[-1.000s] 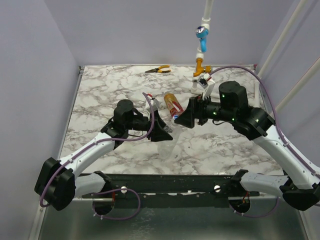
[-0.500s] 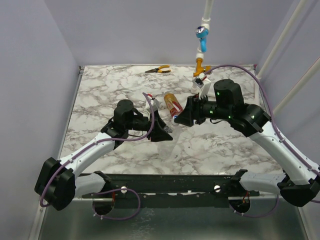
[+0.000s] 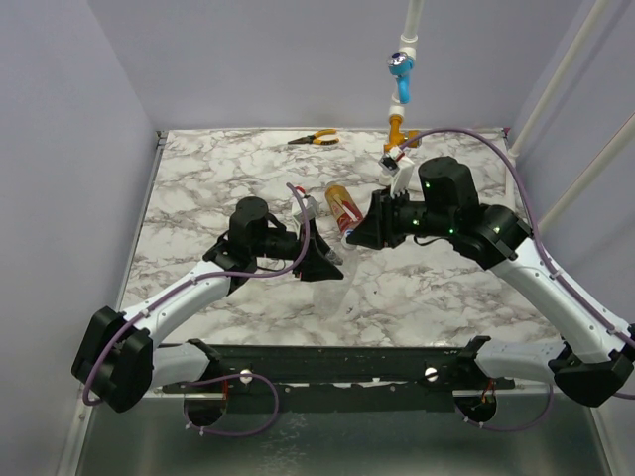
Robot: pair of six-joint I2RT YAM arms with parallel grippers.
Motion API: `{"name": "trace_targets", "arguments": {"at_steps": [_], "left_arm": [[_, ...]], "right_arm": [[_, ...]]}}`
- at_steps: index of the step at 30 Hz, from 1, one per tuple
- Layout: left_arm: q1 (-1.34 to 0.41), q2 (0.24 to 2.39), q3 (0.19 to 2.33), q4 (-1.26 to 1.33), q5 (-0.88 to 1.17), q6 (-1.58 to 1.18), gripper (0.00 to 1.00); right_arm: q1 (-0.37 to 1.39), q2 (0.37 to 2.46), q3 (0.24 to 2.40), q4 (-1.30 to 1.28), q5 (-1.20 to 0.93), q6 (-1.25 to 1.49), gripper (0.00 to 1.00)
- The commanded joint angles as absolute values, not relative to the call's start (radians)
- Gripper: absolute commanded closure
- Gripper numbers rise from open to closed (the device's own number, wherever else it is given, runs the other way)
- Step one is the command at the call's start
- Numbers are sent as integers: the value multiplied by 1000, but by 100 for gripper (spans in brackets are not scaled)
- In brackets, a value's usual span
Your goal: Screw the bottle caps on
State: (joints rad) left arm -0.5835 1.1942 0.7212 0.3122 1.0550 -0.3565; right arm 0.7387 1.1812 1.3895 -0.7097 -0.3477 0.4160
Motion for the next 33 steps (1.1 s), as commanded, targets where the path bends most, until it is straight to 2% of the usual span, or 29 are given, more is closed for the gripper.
{"name": "trace_targets", "arguments": {"at_steps": [1, 4, 7, 13, 16, 19, 22, 25, 28, 29, 31, 33], "left_arm": [[-580, 1193, 732, 331, 1034, -341, 96], [-584, 1174, 727, 330, 863, -322, 96], [-618, 1143, 724, 330, 607, -291, 96], [-826, 1095, 750, 319, -151, -172, 96], [-925, 1122, 777, 324, -429, -110, 96], [-988, 1166, 809, 322, -541, -57, 96], [-996, 1179, 811, 322, -520, -61, 96], [-993, 1158, 793, 305, -497, -61, 96], [-971, 1124, 780, 246, -414, -68, 96], [-956, 1113, 779, 221, -360, -77, 96], [-909, 1088, 773, 176, -236, -95, 97], [-835, 1072, 773, 122, -56, -123, 97]], "right_arm": [[744, 1198, 1415, -761, -343, 411, 70], [743, 1221, 1424, -792, -292, 449, 75], [744, 1267, 1426, -831, -215, 543, 79], [746, 1357, 1374, -830, -77, 814, 88], [751, 1389, 1345, -774, -58, 922, 88], [756, 1431, 1362, -736, -60, 961, 90], [759, 1452, 1392, -719, -52, 960, 89], [759, 1449, 1422, -742, -8, 948, 67], [758, 1411, 1441, -748, 45, 920, 30], [757, 1395, 1448, -747, 64, 906, 21], [751, 1362, 1474, -757, 94, 869, 8], [740, 1330, 1501, -785, 125, 839, 4]]}}
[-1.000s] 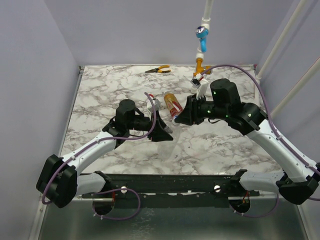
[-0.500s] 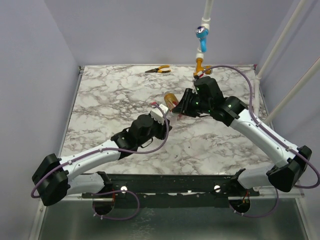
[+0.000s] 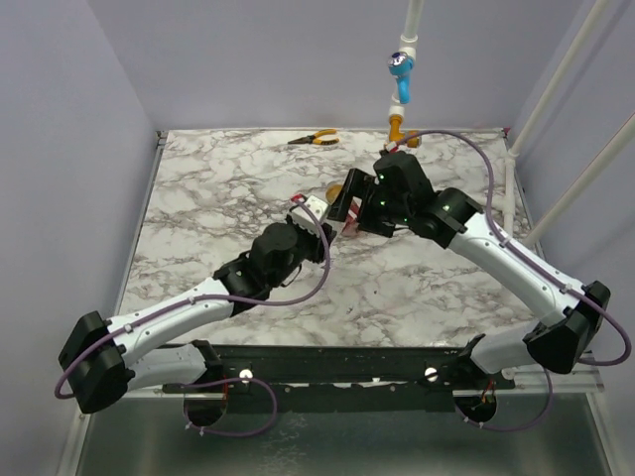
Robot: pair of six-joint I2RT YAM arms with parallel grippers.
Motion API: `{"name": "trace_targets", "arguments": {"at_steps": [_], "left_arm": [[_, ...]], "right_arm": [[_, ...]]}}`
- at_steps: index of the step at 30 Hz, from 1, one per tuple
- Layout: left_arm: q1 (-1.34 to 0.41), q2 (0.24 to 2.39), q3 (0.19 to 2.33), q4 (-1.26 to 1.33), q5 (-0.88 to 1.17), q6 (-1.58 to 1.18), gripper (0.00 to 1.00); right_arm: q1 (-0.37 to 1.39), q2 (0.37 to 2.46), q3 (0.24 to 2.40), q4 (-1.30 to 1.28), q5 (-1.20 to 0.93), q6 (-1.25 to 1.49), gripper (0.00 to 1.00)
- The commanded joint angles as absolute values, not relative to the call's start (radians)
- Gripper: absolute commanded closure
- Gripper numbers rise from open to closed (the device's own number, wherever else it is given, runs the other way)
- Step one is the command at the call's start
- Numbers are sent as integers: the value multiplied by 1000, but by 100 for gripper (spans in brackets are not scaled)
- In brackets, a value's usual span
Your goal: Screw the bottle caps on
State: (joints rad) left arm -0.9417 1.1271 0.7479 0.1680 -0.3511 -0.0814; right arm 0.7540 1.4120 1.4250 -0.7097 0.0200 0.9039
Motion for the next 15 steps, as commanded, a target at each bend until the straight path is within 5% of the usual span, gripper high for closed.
{"name": "trace_targets", "arguments": {"at_steps": [1, 12, 15], "left_arm": [[-799, 1065, 772, 99, 33, -139, 97], [-572, 1083, 764, 116, 899, -245, 97], [-567, 1089, 762, 176, 1014, -295, 97]], "right_arm": [[737, 1311, 1504, -790, 136, 820, 2], [726, 1151, 1476, -759, -207, 463, 1], [724, 1122, 1435, -742, -338, 406, 10]]}}
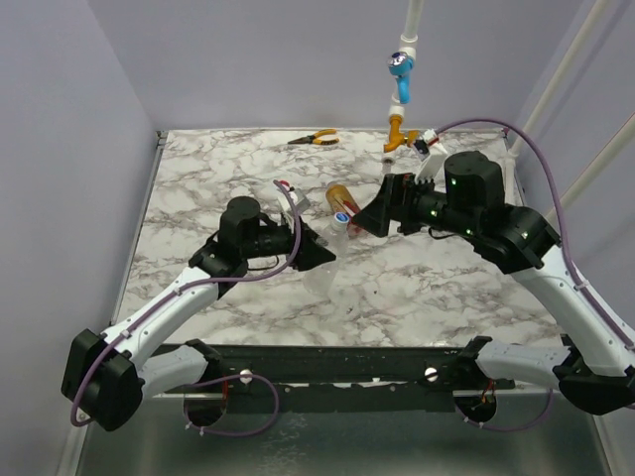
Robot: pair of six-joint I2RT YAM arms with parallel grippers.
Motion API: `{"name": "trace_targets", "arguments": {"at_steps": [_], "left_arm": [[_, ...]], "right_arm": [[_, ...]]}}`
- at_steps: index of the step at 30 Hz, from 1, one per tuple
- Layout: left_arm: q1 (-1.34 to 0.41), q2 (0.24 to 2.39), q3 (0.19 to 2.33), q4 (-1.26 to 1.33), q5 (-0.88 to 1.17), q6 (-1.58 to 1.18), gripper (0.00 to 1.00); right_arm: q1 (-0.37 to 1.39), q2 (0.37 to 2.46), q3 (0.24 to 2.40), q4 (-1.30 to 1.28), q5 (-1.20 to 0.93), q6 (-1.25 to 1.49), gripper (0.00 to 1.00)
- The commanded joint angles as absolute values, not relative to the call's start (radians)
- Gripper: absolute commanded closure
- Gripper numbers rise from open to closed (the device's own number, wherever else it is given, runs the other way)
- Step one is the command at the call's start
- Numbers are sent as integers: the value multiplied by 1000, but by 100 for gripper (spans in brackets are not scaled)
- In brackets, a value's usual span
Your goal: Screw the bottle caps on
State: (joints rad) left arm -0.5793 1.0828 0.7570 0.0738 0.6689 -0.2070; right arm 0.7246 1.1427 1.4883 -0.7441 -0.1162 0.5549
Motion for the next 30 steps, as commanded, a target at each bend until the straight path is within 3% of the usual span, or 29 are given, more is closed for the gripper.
{"name": "trace_targets", "arguments": {"at_steps": [1, 8, 14, 22, 30], "left_arm": [[-567, 1093, 760, 198, 1054, -320, 97], [-568, 1124, 753, 269, 1173, -417, 97], [-567, 1130, 752, 284, 1191, -438, 96], [-567, 1136, 735, 289, 1174, -433, 97], [-568, 1130, 737, 289, 1017, -409, 96]], "right_arm": [[725, 1120, 1429, -746, -364, 389, 13], [725, 1135, 1398, -675, -493, 350, 34], [725, 1173, 1394, -645, -525, 343, 40], [726, 1190, 1400, -644, -489, 355, 53], [725, 1206, 1387, -694, -437, 398, 75]]}}
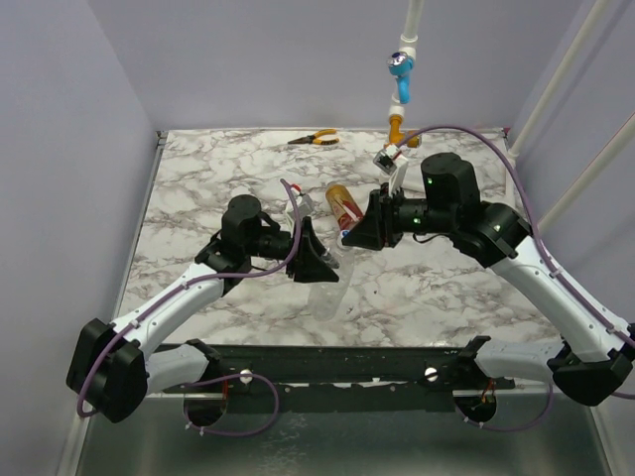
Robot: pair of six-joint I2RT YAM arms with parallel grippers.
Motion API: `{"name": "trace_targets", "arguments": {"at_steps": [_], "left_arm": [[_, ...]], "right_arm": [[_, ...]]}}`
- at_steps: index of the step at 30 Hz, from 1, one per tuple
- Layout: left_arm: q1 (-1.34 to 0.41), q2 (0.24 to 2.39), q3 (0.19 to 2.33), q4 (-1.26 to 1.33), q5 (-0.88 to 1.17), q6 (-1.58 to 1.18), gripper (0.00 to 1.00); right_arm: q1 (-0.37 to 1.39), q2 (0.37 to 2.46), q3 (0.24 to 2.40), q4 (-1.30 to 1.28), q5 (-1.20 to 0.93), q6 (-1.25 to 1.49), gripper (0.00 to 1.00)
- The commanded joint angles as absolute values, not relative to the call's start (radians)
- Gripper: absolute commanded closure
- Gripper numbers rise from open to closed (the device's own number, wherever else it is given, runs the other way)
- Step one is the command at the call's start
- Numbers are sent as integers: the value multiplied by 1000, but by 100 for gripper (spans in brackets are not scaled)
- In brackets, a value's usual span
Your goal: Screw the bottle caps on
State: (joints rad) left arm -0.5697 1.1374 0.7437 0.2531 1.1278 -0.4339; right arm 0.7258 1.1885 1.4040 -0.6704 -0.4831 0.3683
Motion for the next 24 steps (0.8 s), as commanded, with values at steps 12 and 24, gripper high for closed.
{"name": "trace_targets", "arguments": {"at_steps": [12, 24], "left_arm": [[-675, 982, 689, 288, 27, -204, 94], [-771, 994, 712, 160, -147, -48, 95]], "right_arm": [[731, 1380, 1329, -745, -73, 849, 98], [737, 1391, 1413, -649, 79, 851, 34]]}}
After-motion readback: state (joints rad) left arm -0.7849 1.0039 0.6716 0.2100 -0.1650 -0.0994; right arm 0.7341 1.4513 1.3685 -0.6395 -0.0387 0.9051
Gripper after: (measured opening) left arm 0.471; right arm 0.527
